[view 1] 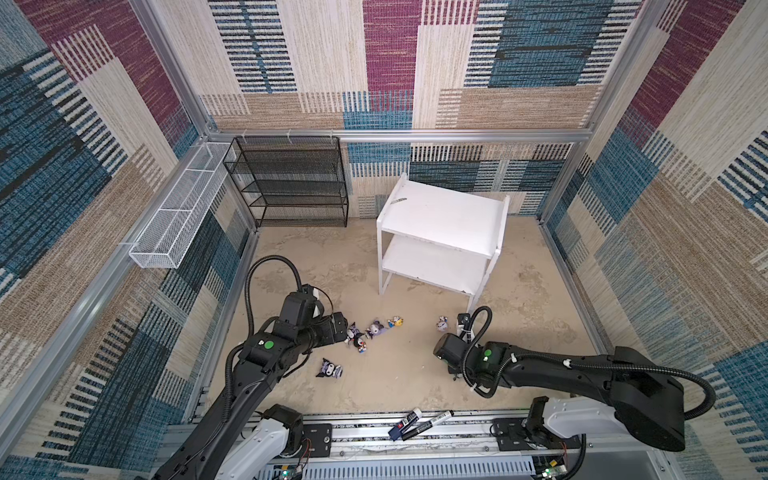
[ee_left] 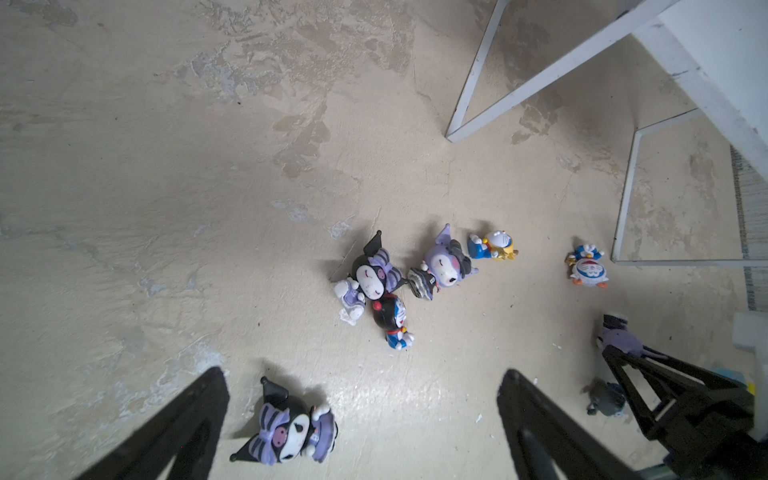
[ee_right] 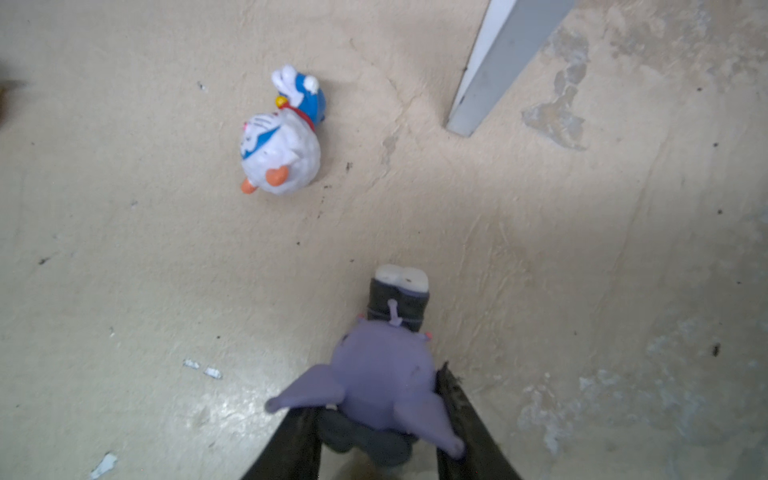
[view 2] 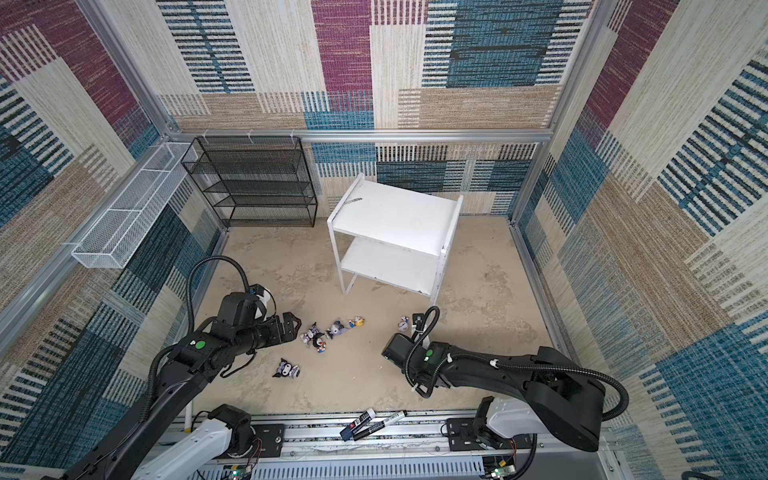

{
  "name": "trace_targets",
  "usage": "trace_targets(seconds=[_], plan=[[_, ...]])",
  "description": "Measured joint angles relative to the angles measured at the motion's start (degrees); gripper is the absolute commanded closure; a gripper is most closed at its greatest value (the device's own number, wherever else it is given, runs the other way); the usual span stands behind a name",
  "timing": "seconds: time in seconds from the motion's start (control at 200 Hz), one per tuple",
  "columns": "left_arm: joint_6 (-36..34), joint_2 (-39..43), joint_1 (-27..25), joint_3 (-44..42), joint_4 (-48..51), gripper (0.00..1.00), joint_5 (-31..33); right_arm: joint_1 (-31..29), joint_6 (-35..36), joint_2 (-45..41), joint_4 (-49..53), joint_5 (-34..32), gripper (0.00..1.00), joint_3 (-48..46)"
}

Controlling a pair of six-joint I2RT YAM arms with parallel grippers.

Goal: Place and organize the plastic toys onto the shelf
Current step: 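Lift the purple Kuromi figure with the right gripper and carry it toward the shelf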

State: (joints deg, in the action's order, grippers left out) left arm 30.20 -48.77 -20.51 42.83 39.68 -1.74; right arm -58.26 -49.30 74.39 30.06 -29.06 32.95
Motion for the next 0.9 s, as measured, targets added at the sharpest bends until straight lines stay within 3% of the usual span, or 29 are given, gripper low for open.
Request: trace_targets(seconds=[0.205, 0.456, 0.691, 0.897], plan=[[0.0, -0.87, 0.0, 0.04, -0.02, 0.0, -0.07, 0.0, 7.43, -2.6, -7.21, 2.84, 0.78, -2.21], [0.0, -1.9, 0.0, 0.17, -0.81, 0.0, -1.62, 0.0, 19.21, -6.03, -19.19, 12.96, 0.77, -4.83], [-0.04, -3.37, 0.0, 0.59, -1.9, 0.0, -4.02, -0.07, 27.43, 1.01, -26.25, 24.79, 0.77, -2.08], [-0.22, -3.61, 0.0, 0.59, -2.89, 0.0, -5.07, -0.31, 29.83, 5.66, -27.69, 30.12, 0.68, -0.04]])
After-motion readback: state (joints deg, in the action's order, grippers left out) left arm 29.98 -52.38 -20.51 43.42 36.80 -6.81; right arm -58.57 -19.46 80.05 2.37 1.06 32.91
